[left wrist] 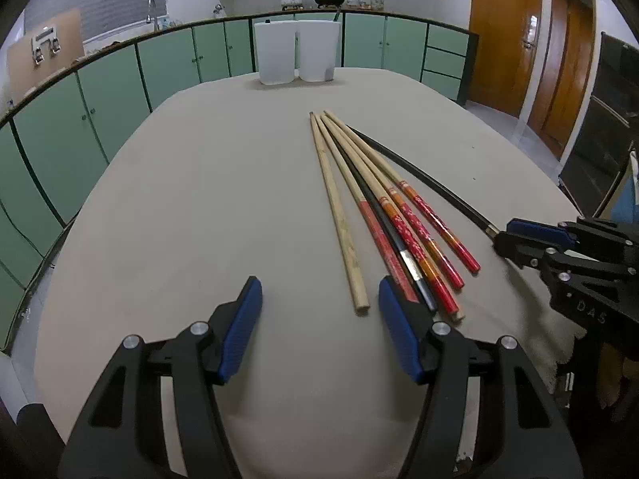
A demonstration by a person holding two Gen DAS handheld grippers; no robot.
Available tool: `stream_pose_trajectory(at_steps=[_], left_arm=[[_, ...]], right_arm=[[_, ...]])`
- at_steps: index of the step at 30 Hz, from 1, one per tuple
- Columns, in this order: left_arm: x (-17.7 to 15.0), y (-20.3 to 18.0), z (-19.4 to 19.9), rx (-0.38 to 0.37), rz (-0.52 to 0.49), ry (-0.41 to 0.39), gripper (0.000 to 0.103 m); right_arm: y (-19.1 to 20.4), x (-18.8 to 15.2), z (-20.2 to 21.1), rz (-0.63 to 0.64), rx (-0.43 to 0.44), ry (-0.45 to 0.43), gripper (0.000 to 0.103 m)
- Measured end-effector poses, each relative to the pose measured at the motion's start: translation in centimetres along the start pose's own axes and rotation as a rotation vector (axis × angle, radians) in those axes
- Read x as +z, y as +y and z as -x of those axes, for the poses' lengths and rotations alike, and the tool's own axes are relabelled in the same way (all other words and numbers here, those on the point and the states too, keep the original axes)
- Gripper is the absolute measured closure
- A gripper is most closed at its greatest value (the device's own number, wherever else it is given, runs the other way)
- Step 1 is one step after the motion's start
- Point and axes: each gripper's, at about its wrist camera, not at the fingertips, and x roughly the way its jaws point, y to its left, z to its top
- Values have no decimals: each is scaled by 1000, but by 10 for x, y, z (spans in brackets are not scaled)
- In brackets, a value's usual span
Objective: Organize utensils
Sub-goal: 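Grasp a plain wooden chopstick with the left tool while the right tool grasps the black chopstick, then carry both held chopsticks up toward the white holder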
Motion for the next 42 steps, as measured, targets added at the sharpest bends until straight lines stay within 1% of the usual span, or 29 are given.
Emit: stream_pose_trajectory(at_steps=[1, 2, 3, 4, 5, 7, 10, 12, 15, 16, 17, 18, 20, 22, 24, 25, 27, 31, 33, 37, 41, 42], left_arm=[[0, 1, -1, 9, 3, -3, 54], [0, 2, -1, 13, 10, -6, 63], [0, 4, 0, 19, 24, -8, 67], [0, 7, 0, 20, 39, -12, 75], [0, 11, 1, 33, 59, -14, 86], [-1, 19, 2, 58, 91, -18, 94], [-4, 29, 6, 95, 127, -20, 94], [-5, 31, 8, 97, 124, -16, 94], [-6, 27, 10, 93, 89, -14, 92], [-6, 27, 12, 95, 76, -18, 87], [-5, 27, 12, 90, 68, -20, 76], [-5, 28, 12, 89, 55, -19, 72], [-5, 30, 9, 68, 50, -9, 71], [-3, 31, 8, 55, 41, -12, 72], [-3, 31, 8, 28, 45, -7, 84], [-3, 29, 9, 21, 42, -7, 96], [-4, 27, 12, 6, 46, -5, 97], [1, 28, 20, -24, 79, -12, 97], [7, 29, 32, -37, 101, -29, 97], [17, 30, 61, -18, 112, -69, 97], [32, 32, 91, -13, 123, -121, 97], [36, 33, 99, -15, 123, -134, 97]], right_arm=[[0, 0, 0, -5, -10, -1, 94], [-2, 1, 0, -19, -29, -4, 94], [-5, 1, 0, -38, -41, -7, 94], [-8, 0, 0, -64, -57, -10, 94], [-10, 0, 0, -75, -72, -13, 94], [-13, 0, 1, -95, -96, -18, 95], [-18, -2, 2, -120, -121, -23, 95], [-18, -1, 2, -117, -110, -21, 95], [-16, -4, 5, -101, -68, -16, 93], [-15, -6, 7, -95, -64, -18, 92], [-15, -8, 9, -89, -56, -14, 91], [-14, -8, 9, -85, -55, -14, 90], [-13, -10, 11, -80, -55, -13, 89], [-13, -9, 10, -83, -55, -13, 89], [-13, -7, 8, -82, -58, -18, 89], [-12, -7, 7, -79, -59, -18, 90], [-11, -6, 7, -79, -57, -15, 96], [-15, -4, 15, -100, -51, -23, 96], [-15, 0, 24, -104, -47, -36, 96], [-16, 10, 45, -117, -37, -65, 96], [-21, 30, 77, -140, -23, -113, 96], [-22, 36, 86, -140, -20, -131, 98]])
